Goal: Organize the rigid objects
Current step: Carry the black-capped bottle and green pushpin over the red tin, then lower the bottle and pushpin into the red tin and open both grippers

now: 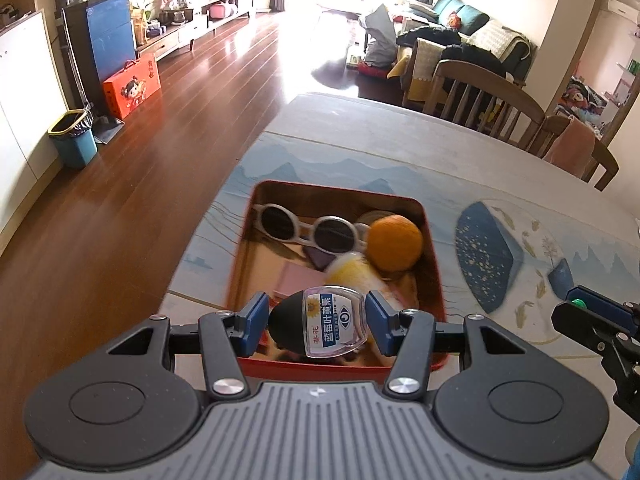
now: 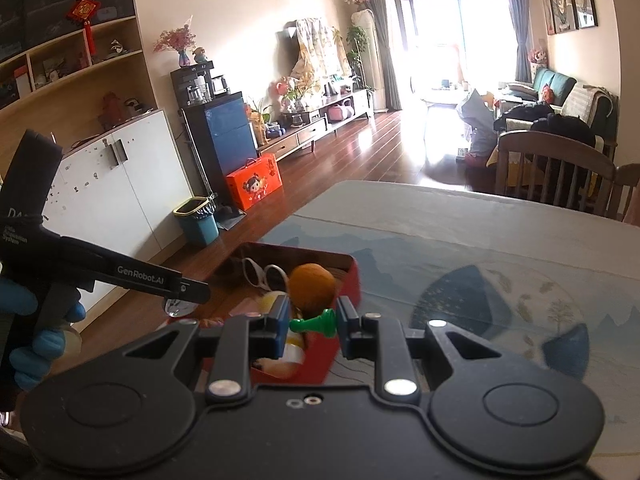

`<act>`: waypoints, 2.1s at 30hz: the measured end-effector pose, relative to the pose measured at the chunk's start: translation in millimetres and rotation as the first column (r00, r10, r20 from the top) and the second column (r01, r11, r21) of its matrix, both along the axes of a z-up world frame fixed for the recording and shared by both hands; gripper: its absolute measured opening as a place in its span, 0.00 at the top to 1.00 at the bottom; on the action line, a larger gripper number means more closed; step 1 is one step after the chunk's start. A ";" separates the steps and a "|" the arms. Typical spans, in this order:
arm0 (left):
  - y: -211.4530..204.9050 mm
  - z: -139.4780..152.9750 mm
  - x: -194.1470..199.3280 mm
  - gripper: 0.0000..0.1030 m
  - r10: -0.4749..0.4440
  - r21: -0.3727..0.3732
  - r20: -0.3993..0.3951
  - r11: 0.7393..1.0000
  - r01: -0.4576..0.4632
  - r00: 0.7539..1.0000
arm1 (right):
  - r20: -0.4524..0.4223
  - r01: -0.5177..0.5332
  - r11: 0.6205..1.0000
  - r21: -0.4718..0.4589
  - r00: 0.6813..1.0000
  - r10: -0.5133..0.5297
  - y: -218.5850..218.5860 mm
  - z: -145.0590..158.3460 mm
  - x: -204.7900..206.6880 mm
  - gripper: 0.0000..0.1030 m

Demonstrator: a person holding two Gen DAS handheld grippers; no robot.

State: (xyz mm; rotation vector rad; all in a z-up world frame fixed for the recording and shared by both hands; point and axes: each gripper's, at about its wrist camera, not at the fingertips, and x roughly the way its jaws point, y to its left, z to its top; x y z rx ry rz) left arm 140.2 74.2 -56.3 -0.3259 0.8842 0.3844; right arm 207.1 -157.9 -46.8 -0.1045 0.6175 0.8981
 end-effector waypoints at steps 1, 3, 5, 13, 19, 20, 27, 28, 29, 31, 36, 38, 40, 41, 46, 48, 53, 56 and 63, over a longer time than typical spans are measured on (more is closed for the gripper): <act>4.6 0.9 -2.0 0.49 -0.001 0.000 0.003 1.000 0.001 1.000 | 0.006 -0.002 1.000 -0.002 1.000 0.002 4.8 0.7 -1.8 0.77; 13.8 1.1 -4.7 0.49 -0.006 0.002 0.008 1.000 0.006 1.000 | 0.014 -0.005 1.000 -0.006 1.000 0.005 13.8 1.2 -5.5 0.77; 22.5 -0.5 -6.6 0.49 -0.011 -0.001 0.010 1.000 0.011 1.000 | 0.017 -0.011 1.000 -0.015 1.000 0.012 22.9 -0.8 -7.8 0.77; 43.8 -17.6 9.6 0.49 -0.073 0.010 -0.003 0.997 0.073 0.997 | 0.020 -0.033 0.994 -0.105 0.999 0.035 66.6 -23.7 -3.0 0.77; 51.0 -38.6 35.1 0.49 -0.129 0.011 -0.019 0.991 0.130 0.991 | 0.017 -0.069 0.983 -0.169 0.997 0.073 94.6 -43.4 4.5 0.77; 51.3 -41.9 39.1 0.49 -0.137 0.012 -0.022 0.990 0.137 0.990 | 0.015 -0.078 0.981 -0.180 0.997 0.082 98.6 -46.0 5.0 0.77; 49.8 -67.4 64.9 0.49 -0.190 0.008 -0.059 0.982 0.191 0.980 | 0.014 -0.126 0.961 -0.245 0.991 0.134 122.0 -63.1 -0.2 0.77; 49.3 -70.4 67.6 0.49 -0.195 0.009 -0.066 0.980 0.196 0.979 | 0.012 -0.131 0.959 -0.252 0.990 0.138 124.3 -64.5 -0.4 0.77; 48.0 -73.0 68.9 0.49 -0.199 0.012 -0.073 0.980 0.200 0.977 | 0.011 -0.134 0.957 -0.259 0.990 0.141 124.3 -65.8 -0.1 0.77; 48.1 -78.5 73.1 0.49 -0.206 0.013 -0.085 0.978 0.208 0.975 | 0.003 -0.136 0.953 -0.270 0.990 0.142 126.1 -68.2 -0.8 0.76; 47.1 -84.5 75.0 0.49 -0.212 0.028 -0.098 0.976 0.216 0.972 | -0.007 -0.136 0.947 -0.292 0.990 0.140 129.2 -74.5 -1.1 0.76; 45.1 -85.5 76.4 0.49 -0.217 0.043 -0.104 0.974 0.222 0.971 | -0.007 -0.132 0.947 -0.293 0.991 0.136 128.6 -75.6 -1.7 0.74; 44.3 -85.7 76.0 0.49 -0.220 0.044 -0.105 0.973 0.225 0.970 | -0.008 -0.127 0.948 -0.293 0.991 0.131 127.9 -75.4 -2.6 0.72; 44.6 -85.5 75.3 0.49 -0.219 0.038 -0.102 0.974 0.224 0.970 | -0.009 -0.125 0.948 -0.291 0.992 0.128 127.5 -74.9 -2.6 0.71; 46.2 -82.4 68.8 0.49 -0.217 0.020 -0.083 0.975 0.220 0.973 | -0.015 -0.106 0.954 -0.279 0.994 0.106 126.3 -70.6 -4.2 0.64; 43.6 -79.5 65.8 0.48 -0.217 0.028 -0.069 0.975 0.219 0.974 | -0.019 -0.099 0.959 -0.267 0.995 0.097 124.1 -68.4 -5.1 0.60; 40.2 -66.1 49.9 0.37 -0.217 0.061 -0.030 0.974 0.219 0.976 | -0.013 -0.066 0.966 -0.250 0.998 0.064 115.4 -61.2 -8.6 0.56; 40.3 -58.6 40.7 0.37 -0.217 0.068 -0.012 0.974 0.217 0.976 | -0.016 -0.040 0.972 -0.230 0.999 0.037 108.6 -56.9 -8.9 0.52; 34.0 -40.9 19.5 0.25 -0.207 0.108 0.029 0.973 0.203 0.978 | -0.027 0.021 0.985 -0.172 0.999 -0.026 91.3 -46.3 -9.8 0.41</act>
